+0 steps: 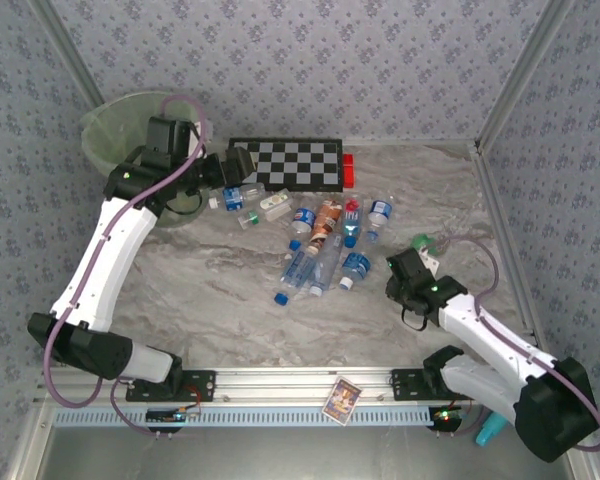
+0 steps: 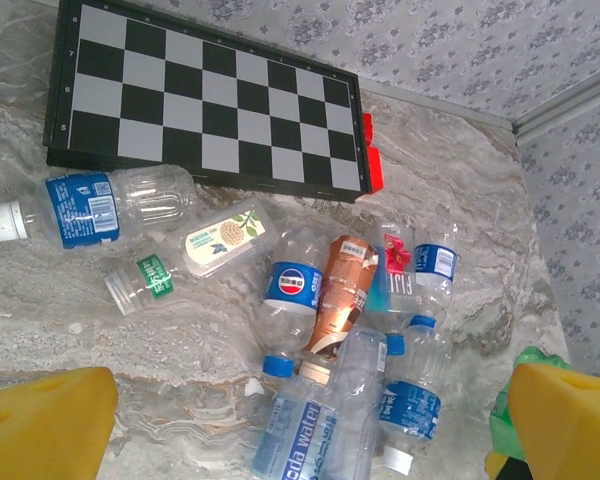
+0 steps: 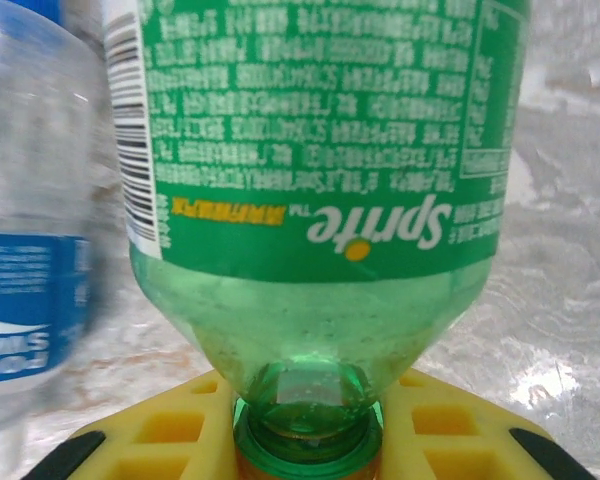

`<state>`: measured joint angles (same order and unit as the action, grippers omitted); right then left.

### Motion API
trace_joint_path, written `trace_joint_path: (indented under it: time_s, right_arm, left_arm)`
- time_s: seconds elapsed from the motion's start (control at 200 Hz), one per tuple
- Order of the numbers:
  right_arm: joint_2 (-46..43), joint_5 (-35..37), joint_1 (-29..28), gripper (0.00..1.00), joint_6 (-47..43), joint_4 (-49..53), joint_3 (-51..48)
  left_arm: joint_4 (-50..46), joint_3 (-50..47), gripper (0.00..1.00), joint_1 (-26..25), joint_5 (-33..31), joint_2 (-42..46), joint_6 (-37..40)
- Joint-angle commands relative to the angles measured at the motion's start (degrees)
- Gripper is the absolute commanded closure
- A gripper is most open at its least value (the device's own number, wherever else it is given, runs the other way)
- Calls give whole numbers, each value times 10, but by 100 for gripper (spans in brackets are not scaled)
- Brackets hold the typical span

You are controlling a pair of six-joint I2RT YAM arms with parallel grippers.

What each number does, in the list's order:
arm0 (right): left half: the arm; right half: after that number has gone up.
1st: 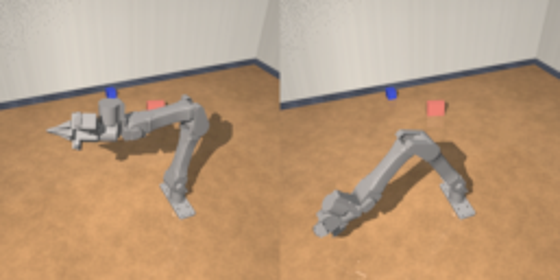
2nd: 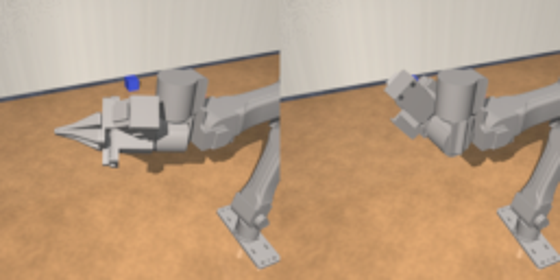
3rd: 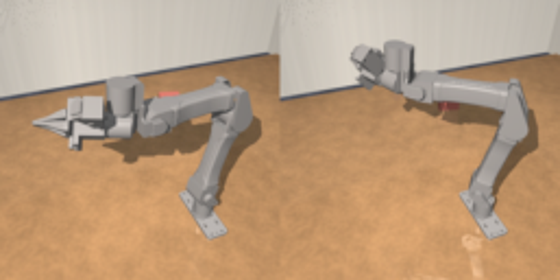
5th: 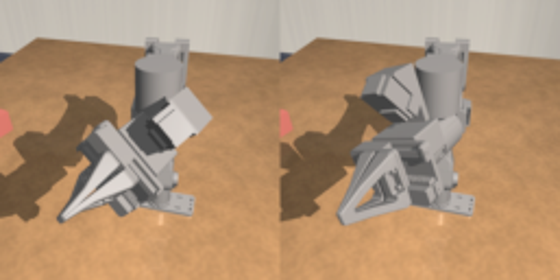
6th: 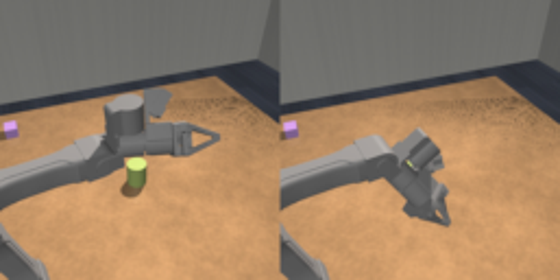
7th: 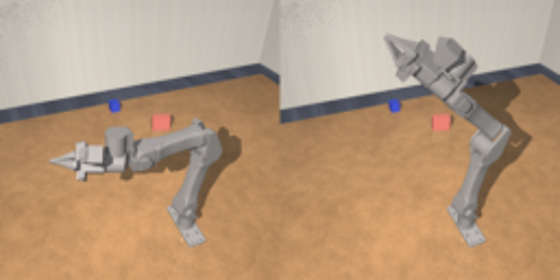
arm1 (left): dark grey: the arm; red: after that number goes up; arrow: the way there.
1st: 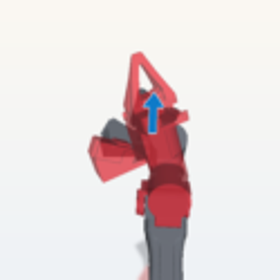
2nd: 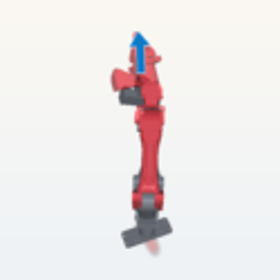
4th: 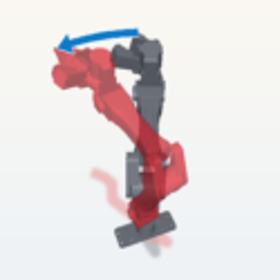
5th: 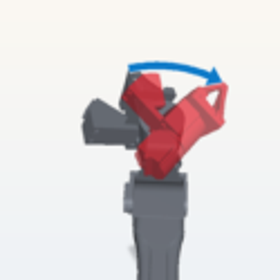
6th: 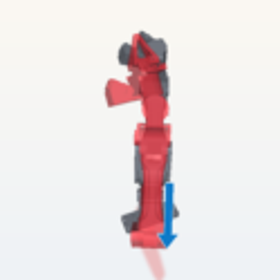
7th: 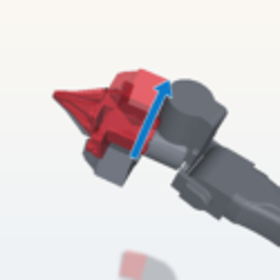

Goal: Put the plastic bottles in the bin

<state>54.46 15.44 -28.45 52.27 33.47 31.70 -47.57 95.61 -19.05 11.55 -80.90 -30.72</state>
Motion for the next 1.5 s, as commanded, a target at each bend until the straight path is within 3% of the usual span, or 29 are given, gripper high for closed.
trace_joint_path:
  time_s: [0.0,0.12,0.385,0.685,0.975,1.494]
  right_arm:
    - [-6,25,-11,71,-43,20,50]
    - [13,25,-28,72,-71,-1,96]
    - [92,13,-107,72,-156,-43,234]
    - [195,-58,-162,72,-228,-61,361]
    - [246,-87,-191,72,-263,-61,442]
    - [275,-65,-246,72,-303,-30,497]
  left_arm:
    - [37,-2,0,18,50,-2,-32]
    - [73,-17,0,29,108,-4,-62]
    - [104,-12,5,30,166,-10,-80]
    - [164,-41,11,24,255,-18,-110]
    - [187,-51,16,-9,287,-19,-112]
    - [188,-40,19,-56,291,-54,-106]
